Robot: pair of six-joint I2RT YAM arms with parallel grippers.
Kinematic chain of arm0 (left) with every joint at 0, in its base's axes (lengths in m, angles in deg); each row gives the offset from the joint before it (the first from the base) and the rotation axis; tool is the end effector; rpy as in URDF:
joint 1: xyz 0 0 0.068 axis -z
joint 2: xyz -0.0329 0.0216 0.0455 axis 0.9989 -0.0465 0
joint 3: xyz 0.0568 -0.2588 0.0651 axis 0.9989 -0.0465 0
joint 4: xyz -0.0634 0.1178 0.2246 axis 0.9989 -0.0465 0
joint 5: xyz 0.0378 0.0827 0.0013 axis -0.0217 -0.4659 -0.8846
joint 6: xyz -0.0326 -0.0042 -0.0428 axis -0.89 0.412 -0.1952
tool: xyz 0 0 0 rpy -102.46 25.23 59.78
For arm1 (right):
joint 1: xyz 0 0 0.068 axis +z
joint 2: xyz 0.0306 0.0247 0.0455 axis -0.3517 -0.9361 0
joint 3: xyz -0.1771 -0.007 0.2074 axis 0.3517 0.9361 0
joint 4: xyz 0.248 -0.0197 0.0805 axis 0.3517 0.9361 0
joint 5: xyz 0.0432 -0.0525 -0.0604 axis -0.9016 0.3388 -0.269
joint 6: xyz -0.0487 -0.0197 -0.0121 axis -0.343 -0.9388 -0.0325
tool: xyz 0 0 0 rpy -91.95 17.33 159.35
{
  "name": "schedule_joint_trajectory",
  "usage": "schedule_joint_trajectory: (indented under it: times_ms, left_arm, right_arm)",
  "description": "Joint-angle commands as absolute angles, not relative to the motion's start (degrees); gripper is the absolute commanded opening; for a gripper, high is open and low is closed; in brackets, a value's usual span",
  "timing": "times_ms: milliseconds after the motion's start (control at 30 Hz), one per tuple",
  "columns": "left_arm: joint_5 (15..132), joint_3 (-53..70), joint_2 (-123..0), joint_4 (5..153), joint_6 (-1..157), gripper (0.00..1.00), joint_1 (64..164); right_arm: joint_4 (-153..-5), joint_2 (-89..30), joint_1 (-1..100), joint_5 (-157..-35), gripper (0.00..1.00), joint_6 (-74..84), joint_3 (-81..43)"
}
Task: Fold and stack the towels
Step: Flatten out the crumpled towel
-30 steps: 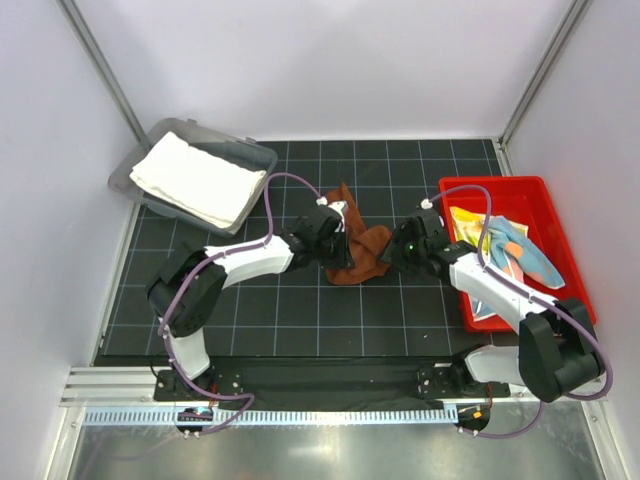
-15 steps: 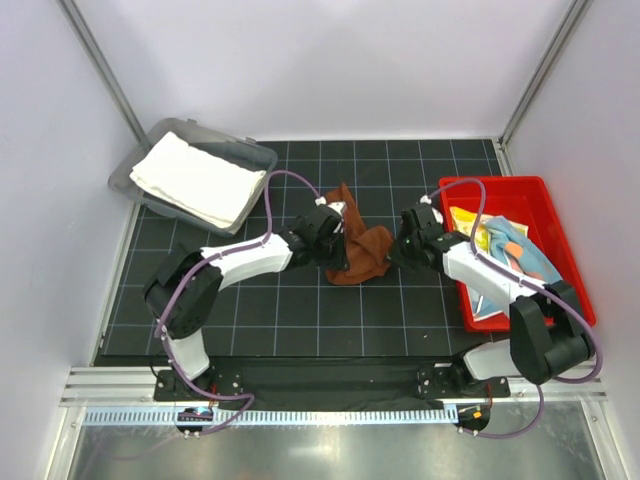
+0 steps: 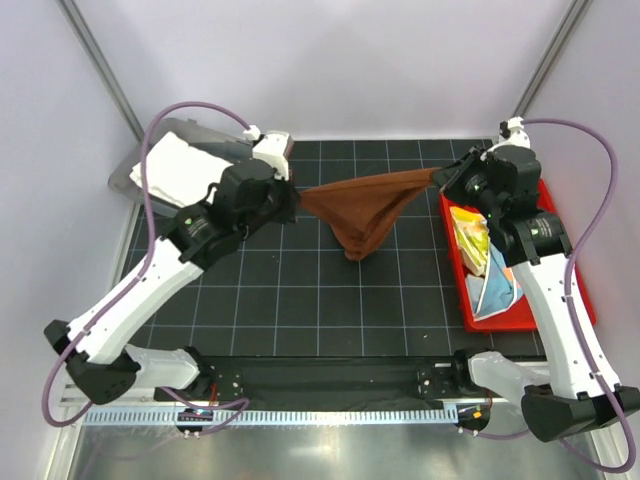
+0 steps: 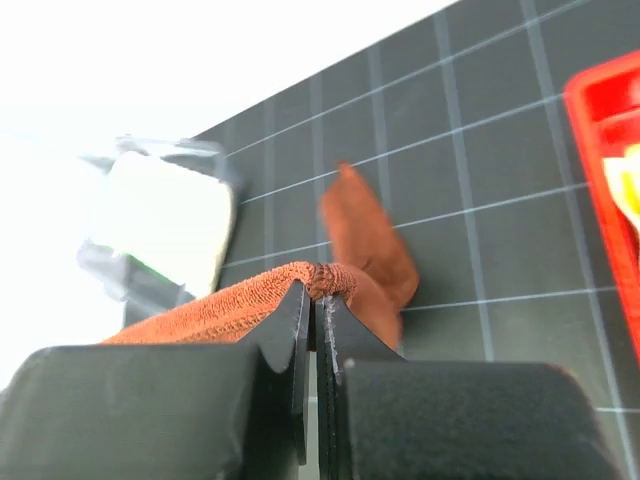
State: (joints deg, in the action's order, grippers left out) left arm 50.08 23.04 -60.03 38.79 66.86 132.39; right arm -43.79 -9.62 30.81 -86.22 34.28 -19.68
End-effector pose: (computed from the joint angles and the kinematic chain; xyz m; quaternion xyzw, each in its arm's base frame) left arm 0.1993 -0.1865 0.4305 0.0923 0.8385 -0.2010 0.4981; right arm 0.2143 0.0374 0.4278 0.1923 0.7990 0.2114 0.5291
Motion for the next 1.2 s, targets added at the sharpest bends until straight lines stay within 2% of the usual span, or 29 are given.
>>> schedule_joint_trajectory:
  times_ms: [0, 133, 333, 567, 733, 1000, 1133, 1167]
  left_arm:
    - [35.6, 24.0, -57.5, 27.7, 73.8, 0.00, 131.3]
    - [36.6, 29.3, -54.4, 26.8, 78.0, 0.00, 131.2]
    - [53.3, 39.6, -50.7, 26.6, 80.6, 0.00, 131.4]
    - [68.1, 47.9, -48.0, 28.3, 76.9, 0.00, 132.1]
    - [72.9, 53.8, -49.5, 27.8, 73.7, 0.00, 132.0]
    - [73.2, 55.9, -51.7, 27.1, 74.4, 0.00, 132.1]
    - [61.0, 49.8, -53.1, 25.2, 78.7, 0.00, 132.1]
    - [54.6, 47.4, -53.6, 26.4, 79.5, 0.00, 132.0]
  right_arm:
    - [-39.9, -10.5, 29.2, -80.9, 0.01, 30.2, -25.0]
    - [-38.4, -9.7, 29.2, -82.9, 0.01, 28.7, -32.5]
    - [-46.5, -1.8, 29.2, -96.3, 0.01, 29.2, -36.6]
    - [-47.3, 5.5, 29.2, -102.8, 0.01, 35.7, -37.3]
    - [-50.3, 7.1, 29.2, -105.6, 0.01, 40.6, -41.2]
    - [-48.9, 6.3, 29.2, -103.6, 0.01, 41.8, -41.9]
    - [-47.9, 6.7, 29.2, -97.5, 0.01, 40.9, -32.8]
    - [-48.1, 6.3, 29.2, -96.7, 0.01, 40.7, -31.1]
